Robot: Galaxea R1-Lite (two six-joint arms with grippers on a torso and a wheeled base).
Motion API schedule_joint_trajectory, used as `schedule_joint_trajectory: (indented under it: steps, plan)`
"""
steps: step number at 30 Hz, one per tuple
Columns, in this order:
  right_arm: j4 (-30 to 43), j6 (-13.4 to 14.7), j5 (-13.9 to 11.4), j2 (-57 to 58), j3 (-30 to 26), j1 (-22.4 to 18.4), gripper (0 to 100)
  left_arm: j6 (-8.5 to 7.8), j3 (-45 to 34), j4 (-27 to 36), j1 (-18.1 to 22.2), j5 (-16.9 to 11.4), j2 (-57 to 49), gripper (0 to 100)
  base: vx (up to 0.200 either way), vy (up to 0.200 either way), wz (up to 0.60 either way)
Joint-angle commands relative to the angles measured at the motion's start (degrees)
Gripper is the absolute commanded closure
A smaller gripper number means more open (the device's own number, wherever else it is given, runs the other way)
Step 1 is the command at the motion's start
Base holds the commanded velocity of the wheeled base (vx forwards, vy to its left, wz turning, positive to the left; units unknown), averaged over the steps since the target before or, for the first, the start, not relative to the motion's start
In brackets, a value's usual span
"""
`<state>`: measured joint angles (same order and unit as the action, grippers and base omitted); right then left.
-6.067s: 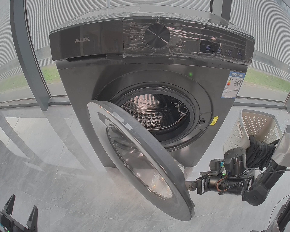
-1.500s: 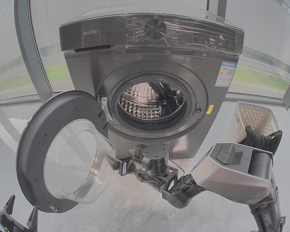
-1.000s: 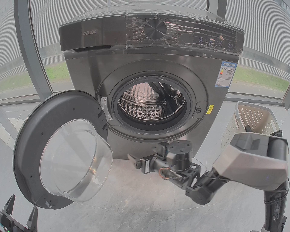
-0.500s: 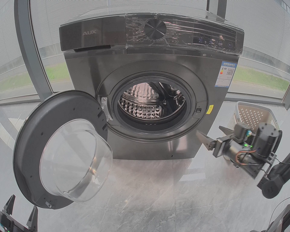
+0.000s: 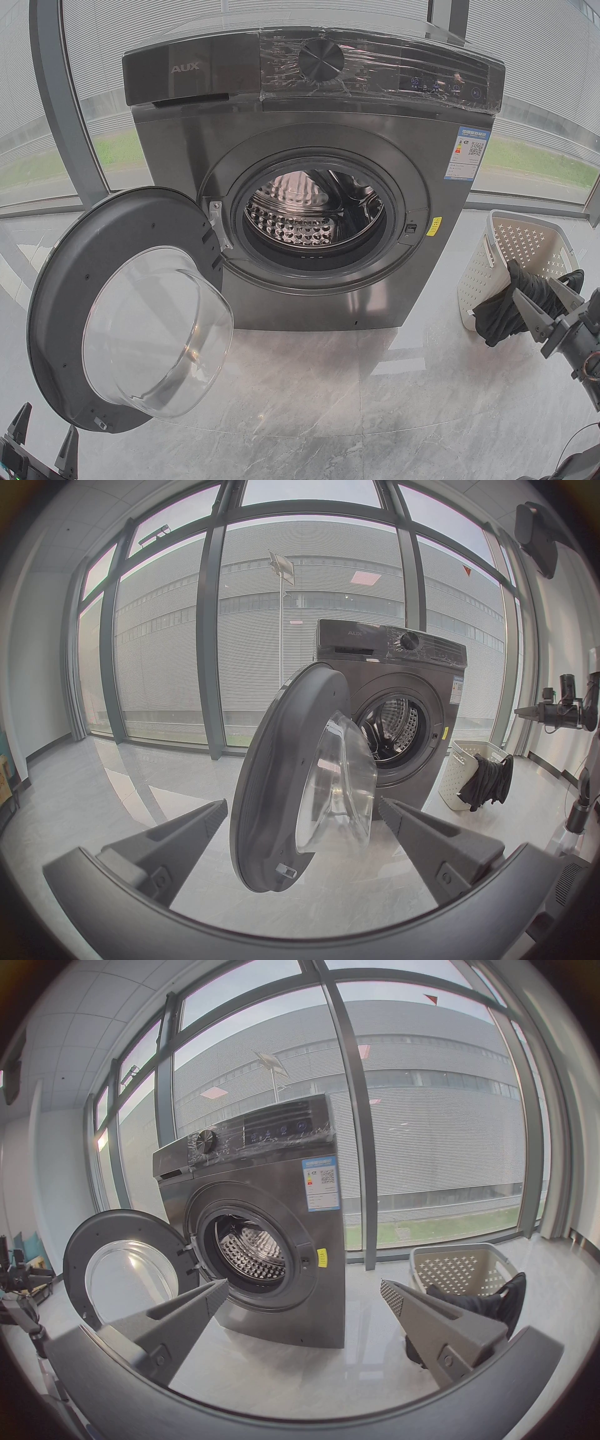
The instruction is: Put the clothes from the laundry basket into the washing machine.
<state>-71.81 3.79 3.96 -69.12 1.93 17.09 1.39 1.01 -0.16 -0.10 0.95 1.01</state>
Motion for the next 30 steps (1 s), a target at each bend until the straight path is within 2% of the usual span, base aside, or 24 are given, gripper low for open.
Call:
schedule_joint_trajectory:
  steps: [1,6,7,8,12,14,15,16,19,30]
  plan:
    - [9.06,-1.86,-0.45,15.6,-1.93,-4.43,0,0.19,-0.84,-0.02,0.01,0.1,-0.75,0,0.0,0.0,0.0]
    - [30.15,-3.97,-0.89,33.09,-1.93,-8.21,0,0.19,-0.84,-0.02,0.01,0.1,-0.75,0,0.0,0.0,0.0]
    - [30.15,-3.97,-0.89,33.09,-1.93,-8.21,0,0.19,-0.84,-0.02,0.01,0.1,-0.75,0,0.0,0.0,0.0]
    - [36.75,-4.05,-1.24,39.15,-1.93,-10.06,0,0.19,-0.84,-0.02,0.01,0.1,-0.75,0,0.0,0.0,0.0]
    - [45.8,-3.35,-3.7,48.73,-1.93,-12.87,0,0.19,-0.84,-0.02,0.01,0.1,-0.75,0,0.0,0.0,0.0]
    - [52.83,-3.44,-5.54,54.79,-1.93,-15.16,0,0.19,-0.84,-0.02,0.01,0.1,-0.75,0,0.0,0.0,0.0]
    - [52.83,-3.44,-5.54,54.79,-1.93,-15.16,0,0.19,-0.84,-0.02,0.01,0.1,-0.75,0,0.0,0.0,0.0]
    - [58.02,-3.7,-8.36,59.98,-1.93,-17.18,0,0.19,-0.84,-0.02,0.01,0.1,-0.75,0,0.0,0.0,0.0]
    - [61.71,-3.62,-10.99,64.37,-1.93,-18.67,0,0.19,-0.84,-0.02,0.01,0.1,-0.75,0,0.0,0.0,0.0]
    - [68.04,-3.26,-10.55,69.12,-1.93,-17.35,0,0.19,-0.84,-0.02,0.01,0.02,-0.75,0,0.0,0.0,0.0]
